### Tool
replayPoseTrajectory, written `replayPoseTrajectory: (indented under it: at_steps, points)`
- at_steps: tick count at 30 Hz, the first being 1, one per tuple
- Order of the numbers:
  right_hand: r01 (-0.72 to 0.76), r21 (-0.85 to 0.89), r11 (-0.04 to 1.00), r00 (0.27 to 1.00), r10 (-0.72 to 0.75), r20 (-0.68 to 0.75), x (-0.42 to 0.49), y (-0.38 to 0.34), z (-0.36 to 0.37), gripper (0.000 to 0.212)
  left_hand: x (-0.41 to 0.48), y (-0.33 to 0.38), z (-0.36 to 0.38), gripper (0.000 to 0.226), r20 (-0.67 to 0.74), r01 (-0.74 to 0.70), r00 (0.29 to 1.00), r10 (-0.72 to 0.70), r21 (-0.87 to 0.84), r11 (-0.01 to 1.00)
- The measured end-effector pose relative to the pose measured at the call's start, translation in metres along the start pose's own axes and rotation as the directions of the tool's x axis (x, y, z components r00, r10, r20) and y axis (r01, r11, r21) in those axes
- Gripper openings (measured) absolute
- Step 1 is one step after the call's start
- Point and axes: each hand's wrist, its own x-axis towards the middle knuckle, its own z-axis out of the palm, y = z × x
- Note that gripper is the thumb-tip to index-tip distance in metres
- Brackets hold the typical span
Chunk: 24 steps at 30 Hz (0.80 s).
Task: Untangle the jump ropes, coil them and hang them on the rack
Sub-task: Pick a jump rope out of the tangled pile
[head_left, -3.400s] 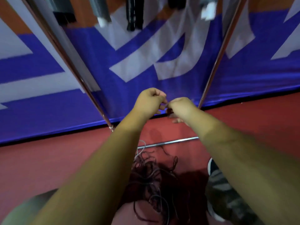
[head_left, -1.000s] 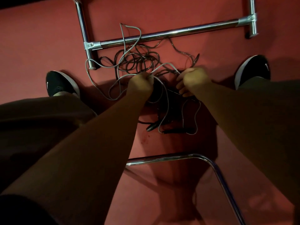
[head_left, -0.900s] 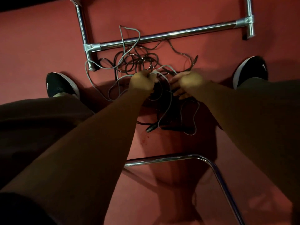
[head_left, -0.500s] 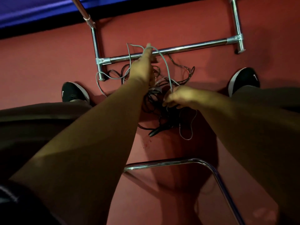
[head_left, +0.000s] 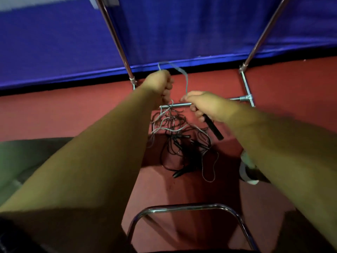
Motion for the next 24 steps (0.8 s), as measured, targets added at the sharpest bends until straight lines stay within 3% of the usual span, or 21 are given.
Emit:
replayPoseTrajectory:
  at_steps: [3, 6, 10, 12, 15, 17, 20, 24]
  points:
    - [0.016, -0.129, 0.992, 0.994, -0.002, 0.108, -0.025, -0.046, -0.005, 0.026, -0.035, 0.048, -0.003, 0.023, 0.099, 0.020, 0.995, 0.021, -0.395, 0.918]
    - [0.090, -0.094, 0.992, 0.978, -0.070, 0.196, -0.061, -0.079, -0.002, 0.017, -0.075, 0.092, -0.002, 0.025, 0.106, -0.029, 0.988, 0.116, -0.604, 0.797]
    - [0.204, -0.090, 0.975, 0.972, -0.213, -0.097, -0.081, -0.116, 0.002, 0.020, -0.118, 0.140, 0.000, 0.025, 0.111, -0.037, 0.976, 0.187, -0.763, 0.645]
    - [0.235, 0.078, 0.969, 0.956, -0.215, -0.201, -0.088, -0.133, 0.004, 0.012, -0.138, 0.158, 0.002, 0.025, 0.103, -0.018, 0.979, 0.178, -0.820, 0.572]
    - [0.254, 0.289, 0.923, 0.963, -0.213, -0.164, -0.100, -0.147, 0.008, 0.012, -0.158, 0.173, 0.007, 0.028, 0.133, 0.026, 0.970, 0.204, -0.890, 0.456]
    - [0.253, 0.329, 0.910, 0.966, -0.221, -0.132, -0.109, -0.147, 0.008, 0.013, -0.168, 0.179, 0.007, 0.027, 0.168, 0.059, 0.957, 0.238, -0.912, 0.406]
    - [0.296, 0.252, 0.921, 0.949, -0.253, -0.190, -0.110, -0.139, 0.001, 0.015, -0.173, 0.180, 0.008, 0.026, 0.158, 0.014, 0.949, 0.273, -0.886, 0.463]
    - [0.304, 0.333, 0.892, 0.938, -0.218, -0.270, -0.105, -0.141, -0.010, 0.023, -0.159, 0.152, -0.002, 0.043, 0.094, -0.167, 0.960, 0.265, -0.569, 0.805]
